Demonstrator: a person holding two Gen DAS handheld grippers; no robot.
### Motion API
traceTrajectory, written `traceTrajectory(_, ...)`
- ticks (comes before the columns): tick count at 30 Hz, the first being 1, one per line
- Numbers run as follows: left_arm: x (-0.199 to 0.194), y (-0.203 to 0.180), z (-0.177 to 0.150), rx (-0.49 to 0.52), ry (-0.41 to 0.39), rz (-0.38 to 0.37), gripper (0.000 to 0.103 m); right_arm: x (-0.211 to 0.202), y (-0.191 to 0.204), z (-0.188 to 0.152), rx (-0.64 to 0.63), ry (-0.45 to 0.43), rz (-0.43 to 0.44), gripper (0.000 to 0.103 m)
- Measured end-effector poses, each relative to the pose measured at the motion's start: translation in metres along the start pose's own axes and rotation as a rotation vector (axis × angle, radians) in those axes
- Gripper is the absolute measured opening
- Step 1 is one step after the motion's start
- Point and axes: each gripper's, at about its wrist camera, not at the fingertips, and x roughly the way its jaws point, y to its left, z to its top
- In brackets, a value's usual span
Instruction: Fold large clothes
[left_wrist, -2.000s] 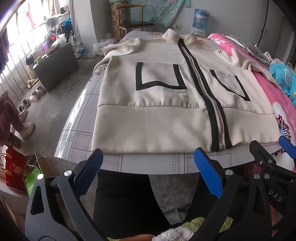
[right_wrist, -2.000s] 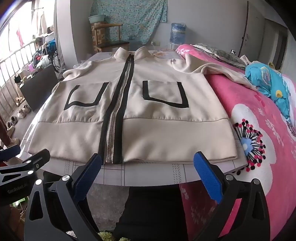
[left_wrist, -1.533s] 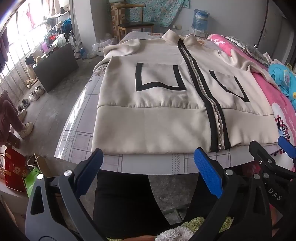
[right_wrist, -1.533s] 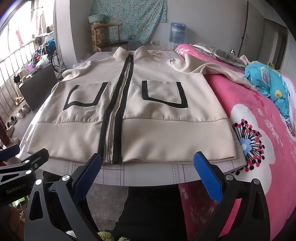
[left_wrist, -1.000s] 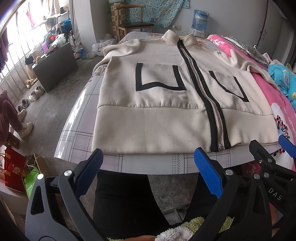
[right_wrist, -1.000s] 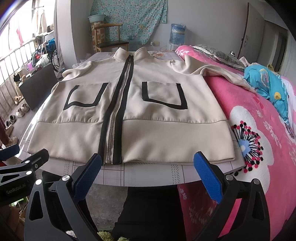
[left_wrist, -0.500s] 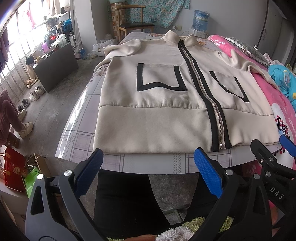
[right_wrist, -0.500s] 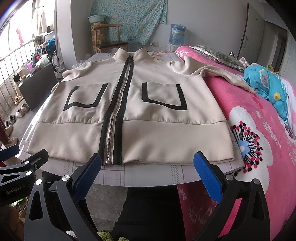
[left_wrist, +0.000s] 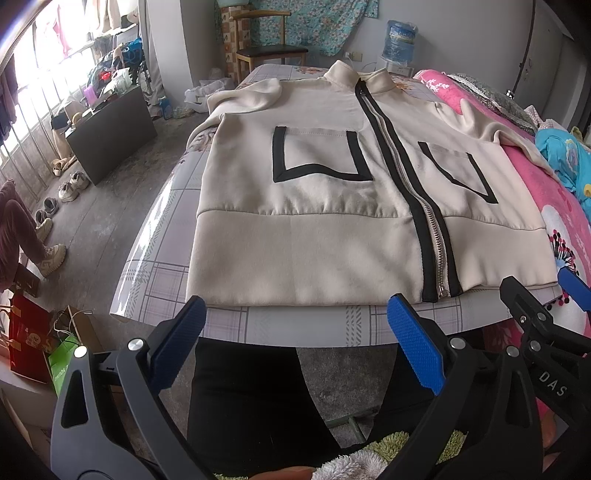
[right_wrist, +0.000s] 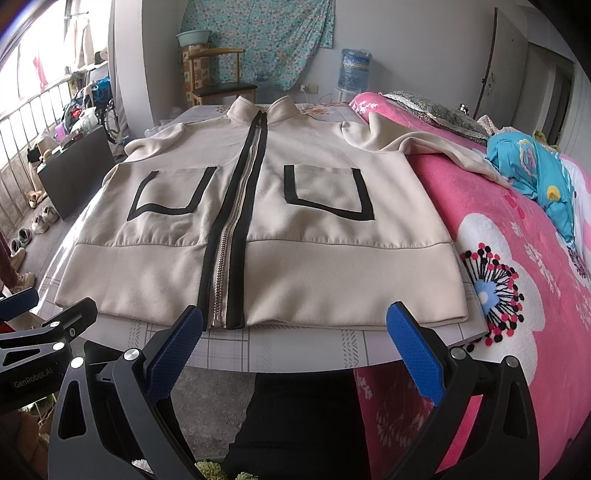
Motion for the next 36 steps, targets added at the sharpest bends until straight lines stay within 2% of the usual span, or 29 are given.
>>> traceTrajectory(36, 0.013, 0.017, 0.001, -0.018, 0.018, 0.020, 0.095, 0.008, 0.001, 0.002, -0.004, 0.005, -0.024, 0.097)
